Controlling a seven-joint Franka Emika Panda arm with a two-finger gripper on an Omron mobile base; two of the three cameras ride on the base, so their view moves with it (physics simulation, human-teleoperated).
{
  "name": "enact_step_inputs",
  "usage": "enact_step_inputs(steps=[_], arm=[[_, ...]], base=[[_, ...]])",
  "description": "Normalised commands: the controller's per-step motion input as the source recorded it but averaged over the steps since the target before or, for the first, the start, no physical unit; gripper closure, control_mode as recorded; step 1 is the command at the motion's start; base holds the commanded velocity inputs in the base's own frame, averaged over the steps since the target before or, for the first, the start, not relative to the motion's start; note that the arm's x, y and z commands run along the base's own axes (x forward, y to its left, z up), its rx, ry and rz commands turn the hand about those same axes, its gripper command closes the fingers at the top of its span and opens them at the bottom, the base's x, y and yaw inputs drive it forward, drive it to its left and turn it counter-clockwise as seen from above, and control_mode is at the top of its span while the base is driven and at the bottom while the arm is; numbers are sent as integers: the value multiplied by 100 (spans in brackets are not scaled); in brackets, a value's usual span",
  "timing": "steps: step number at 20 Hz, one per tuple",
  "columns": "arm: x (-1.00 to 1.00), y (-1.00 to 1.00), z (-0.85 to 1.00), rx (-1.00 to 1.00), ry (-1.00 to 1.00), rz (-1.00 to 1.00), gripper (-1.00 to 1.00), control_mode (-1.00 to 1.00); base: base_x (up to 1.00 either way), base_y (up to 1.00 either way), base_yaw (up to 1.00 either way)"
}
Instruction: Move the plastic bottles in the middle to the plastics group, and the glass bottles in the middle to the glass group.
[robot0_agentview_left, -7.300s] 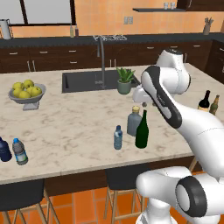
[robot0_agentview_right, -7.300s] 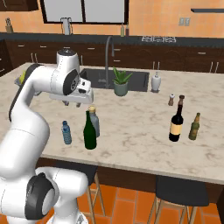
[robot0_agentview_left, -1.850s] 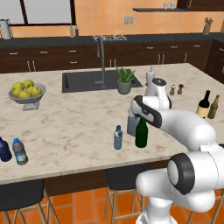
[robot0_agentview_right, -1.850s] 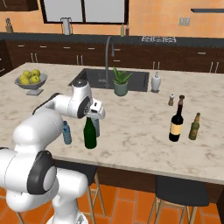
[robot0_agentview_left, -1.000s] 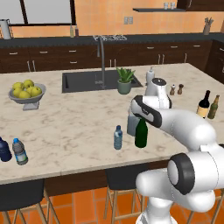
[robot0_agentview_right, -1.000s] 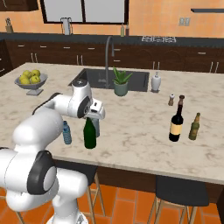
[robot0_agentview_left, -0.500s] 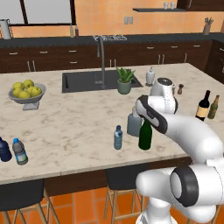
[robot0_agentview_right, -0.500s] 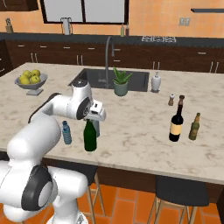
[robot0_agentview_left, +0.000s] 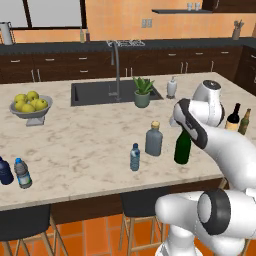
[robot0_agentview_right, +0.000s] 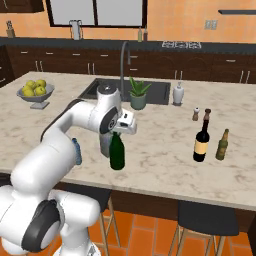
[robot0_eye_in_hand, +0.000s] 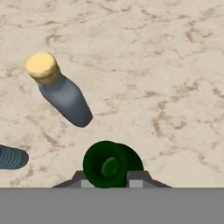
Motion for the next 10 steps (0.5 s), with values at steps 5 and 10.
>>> enact_step_inputs(steps=[5,10], arm=[[0,-100,3,0,0,0,100,-100],[1,-96,3,0,0,0,100,-100]], base=[[0,0,0],[0,0,0]])
